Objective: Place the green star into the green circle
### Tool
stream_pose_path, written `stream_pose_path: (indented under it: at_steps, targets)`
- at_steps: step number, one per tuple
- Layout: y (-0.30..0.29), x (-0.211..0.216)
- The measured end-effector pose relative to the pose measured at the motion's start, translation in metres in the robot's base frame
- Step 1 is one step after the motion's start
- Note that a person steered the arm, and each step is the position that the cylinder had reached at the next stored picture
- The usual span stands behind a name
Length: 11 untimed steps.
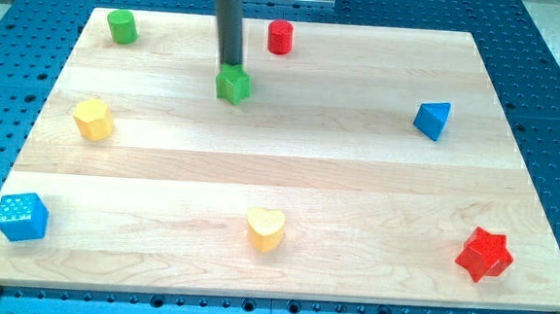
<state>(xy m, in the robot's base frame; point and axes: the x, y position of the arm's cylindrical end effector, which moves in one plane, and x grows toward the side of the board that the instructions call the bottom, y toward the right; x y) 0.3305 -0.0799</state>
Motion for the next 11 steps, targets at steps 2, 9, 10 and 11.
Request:
stream_pose_path:
  at_steps: [2, 9, 10, 11]
  targets:
    - [0.048, 0.030]
    - [-0.087, 0.008]
    - [-0.089, -0.023]
    - [-0.097, -0.058]
